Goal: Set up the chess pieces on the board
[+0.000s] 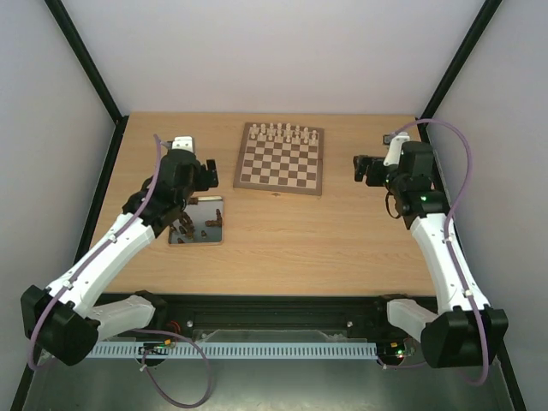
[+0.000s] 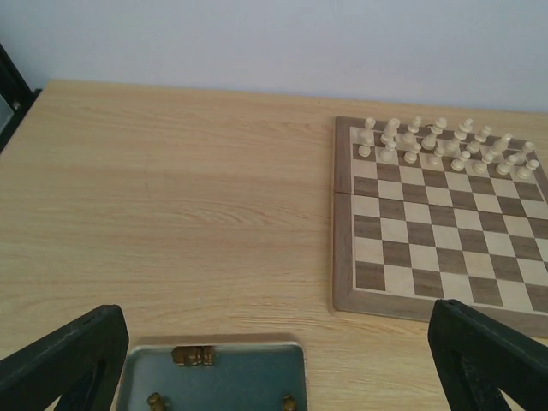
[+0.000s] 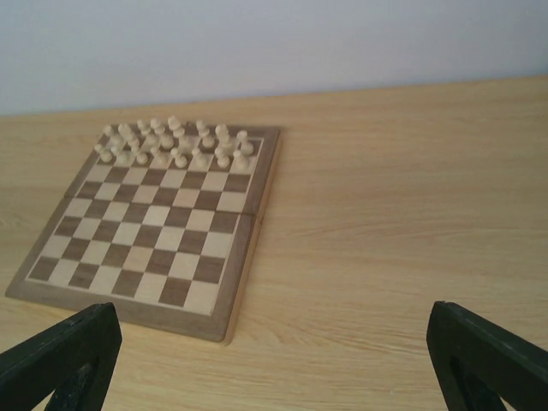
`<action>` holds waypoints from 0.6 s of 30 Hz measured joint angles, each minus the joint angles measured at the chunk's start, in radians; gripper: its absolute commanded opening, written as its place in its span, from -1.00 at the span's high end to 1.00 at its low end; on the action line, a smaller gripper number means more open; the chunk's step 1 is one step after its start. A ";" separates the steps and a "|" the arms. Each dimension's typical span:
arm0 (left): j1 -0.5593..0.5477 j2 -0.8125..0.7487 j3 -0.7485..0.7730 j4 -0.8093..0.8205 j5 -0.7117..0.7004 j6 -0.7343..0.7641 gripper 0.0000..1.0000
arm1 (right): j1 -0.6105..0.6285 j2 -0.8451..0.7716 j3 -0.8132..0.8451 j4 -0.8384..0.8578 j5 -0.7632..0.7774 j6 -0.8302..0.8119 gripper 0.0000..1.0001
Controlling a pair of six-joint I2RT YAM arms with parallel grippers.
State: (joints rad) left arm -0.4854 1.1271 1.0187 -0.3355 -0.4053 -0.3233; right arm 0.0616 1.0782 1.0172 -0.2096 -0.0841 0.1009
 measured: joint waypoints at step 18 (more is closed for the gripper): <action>0.262 0.515 0.068 0.158 0.468 -0.229 -0.60 | -0.031 0.555 0.157 -0.004 -0.238 -0.069 -0.50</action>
State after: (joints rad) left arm -0.2237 1.6424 1.0863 -0.1776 0.0628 -0.5526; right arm 0.0303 1.6333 1.1740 -0.2138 -0.3218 0.0319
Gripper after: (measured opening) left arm 0.805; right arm 0.799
